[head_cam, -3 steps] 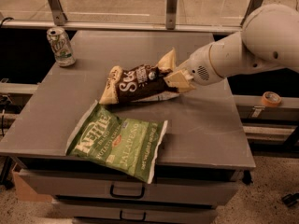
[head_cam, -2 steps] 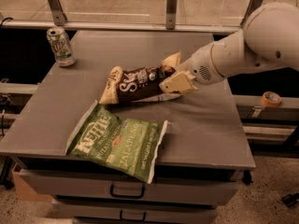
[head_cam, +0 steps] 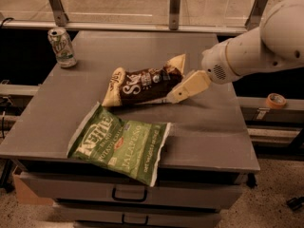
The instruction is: Move brown chip bag near green jalapeno chip bag
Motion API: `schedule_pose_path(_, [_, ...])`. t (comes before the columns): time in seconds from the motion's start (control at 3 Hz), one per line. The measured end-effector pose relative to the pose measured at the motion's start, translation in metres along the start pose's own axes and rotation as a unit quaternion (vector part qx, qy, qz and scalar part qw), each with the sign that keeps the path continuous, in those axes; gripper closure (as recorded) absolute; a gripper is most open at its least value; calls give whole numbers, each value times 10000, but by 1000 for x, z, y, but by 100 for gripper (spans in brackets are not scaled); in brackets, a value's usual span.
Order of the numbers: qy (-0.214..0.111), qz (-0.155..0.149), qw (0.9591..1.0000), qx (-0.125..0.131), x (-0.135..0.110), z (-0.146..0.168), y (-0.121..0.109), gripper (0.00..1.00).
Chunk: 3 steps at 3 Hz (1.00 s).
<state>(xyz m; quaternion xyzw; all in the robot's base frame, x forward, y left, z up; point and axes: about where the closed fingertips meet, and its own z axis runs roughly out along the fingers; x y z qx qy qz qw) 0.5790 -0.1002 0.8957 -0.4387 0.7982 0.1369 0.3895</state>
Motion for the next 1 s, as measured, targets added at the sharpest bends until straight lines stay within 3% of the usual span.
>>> schedule_pose_path(0.33, [-105,-126,9997,163,14,-29,-37,0])
schedule_pose_path(0.67, [-379,-631,9965,400,1,-74,-88,0])
schedule_pose_path(1.0, [-608,-843,9922,681,-27,-102,-104,0])
